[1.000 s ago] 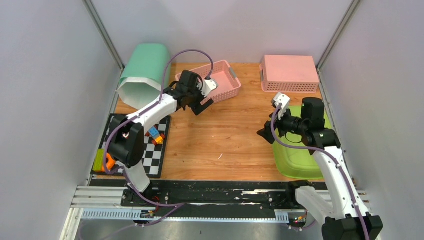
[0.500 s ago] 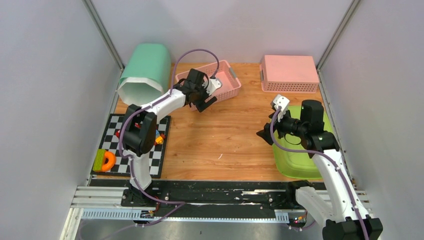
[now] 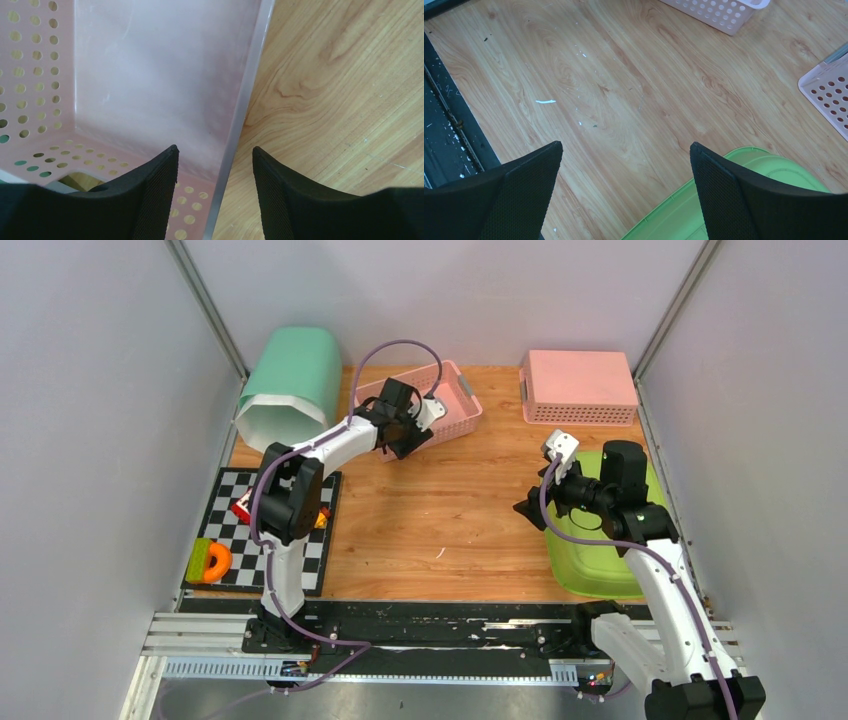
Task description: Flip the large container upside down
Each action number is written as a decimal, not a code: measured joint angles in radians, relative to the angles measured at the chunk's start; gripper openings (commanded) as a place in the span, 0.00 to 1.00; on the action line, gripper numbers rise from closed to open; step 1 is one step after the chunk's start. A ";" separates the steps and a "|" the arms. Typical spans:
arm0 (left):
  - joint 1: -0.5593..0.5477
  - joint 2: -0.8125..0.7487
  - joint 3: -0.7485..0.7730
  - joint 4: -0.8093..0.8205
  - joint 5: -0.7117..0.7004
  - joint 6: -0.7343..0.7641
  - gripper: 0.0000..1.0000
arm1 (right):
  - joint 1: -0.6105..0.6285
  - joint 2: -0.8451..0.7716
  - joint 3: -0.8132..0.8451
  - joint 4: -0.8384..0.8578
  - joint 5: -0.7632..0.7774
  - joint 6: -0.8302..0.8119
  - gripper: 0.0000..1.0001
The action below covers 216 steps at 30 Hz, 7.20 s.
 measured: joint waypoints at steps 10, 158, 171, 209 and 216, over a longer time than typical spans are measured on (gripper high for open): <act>0.000 0.006 0.013 -0.035 0.040 0.002 0.31 | 0.000 0.000 0.000 0.004 0.000 0.000 1.00; -0.046 -0.344 0.093 -1.143 0.869 0.454 0.84 | 0.066 0.093 -0.152 0.124 -0.272 -0.910 0.03; -0.019 -0.670 0.045 -0.669 0.689 0.084 1.00 | 0.067 0.093 -0.152 0.122 -0.272 -0.881 0.03; -0.019 -0.985 -0.190 -0.264 0.449 -0.129 1.00 | 0.068 0.476 0.231 0.049 -0.236 -0.179 0.03; -0.019 -0.985 -0.201 -0.264 0.450 -0.129 1.00 | 0.068 0.528 0.286 0.045 -0.263 -0.073 0.03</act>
